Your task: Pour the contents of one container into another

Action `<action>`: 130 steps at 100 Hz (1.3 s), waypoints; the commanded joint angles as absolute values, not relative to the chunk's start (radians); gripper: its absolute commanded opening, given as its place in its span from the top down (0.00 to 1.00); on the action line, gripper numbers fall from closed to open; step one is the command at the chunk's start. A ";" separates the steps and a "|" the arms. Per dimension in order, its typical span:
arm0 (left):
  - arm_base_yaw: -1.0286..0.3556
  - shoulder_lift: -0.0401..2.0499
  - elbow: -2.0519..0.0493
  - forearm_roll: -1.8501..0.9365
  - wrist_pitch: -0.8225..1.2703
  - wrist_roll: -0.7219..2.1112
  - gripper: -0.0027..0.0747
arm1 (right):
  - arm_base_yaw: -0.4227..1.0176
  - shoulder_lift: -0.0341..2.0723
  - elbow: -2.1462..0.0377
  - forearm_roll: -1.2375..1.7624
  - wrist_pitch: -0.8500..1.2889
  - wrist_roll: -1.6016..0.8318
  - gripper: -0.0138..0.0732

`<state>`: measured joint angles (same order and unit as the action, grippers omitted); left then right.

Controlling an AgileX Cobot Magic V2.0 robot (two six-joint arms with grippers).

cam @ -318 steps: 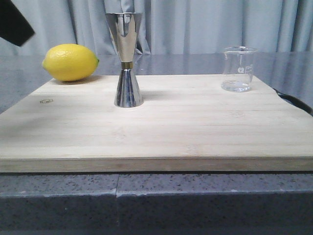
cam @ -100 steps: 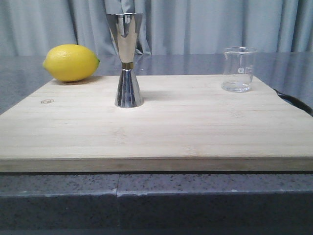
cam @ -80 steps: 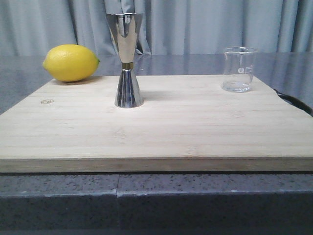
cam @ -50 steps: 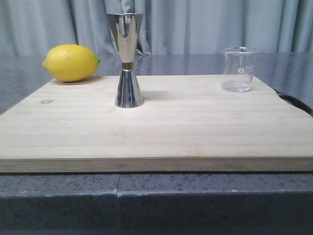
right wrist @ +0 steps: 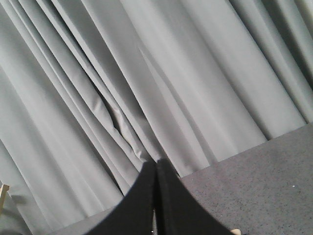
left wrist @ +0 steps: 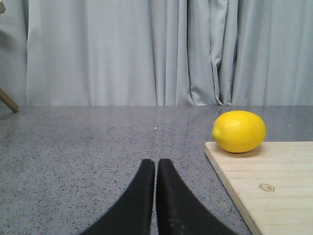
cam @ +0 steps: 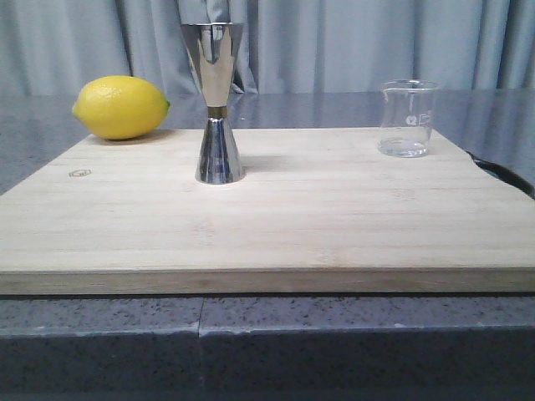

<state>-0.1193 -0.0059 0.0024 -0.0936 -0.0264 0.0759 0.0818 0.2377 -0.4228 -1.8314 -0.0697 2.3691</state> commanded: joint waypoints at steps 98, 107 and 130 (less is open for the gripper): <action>-0.117 -0.031 0.006 -0.046 -0.101 0.065 0.99 | 0.077 0.246 -0.447 -1.843 -0.039 2.364 0.92; -0.117 -0.031 0.006 -0.046 -0.101 0.065 0.99 | 0.077 0.246 -0.447 -1.843 -0.039 2.364 0.92; -0.117 -0.031 0.006 -0.046 -0.101 0.065 0.99 | 0.077 0.246 -0.447 -1.850 -0.039 2.364 0.92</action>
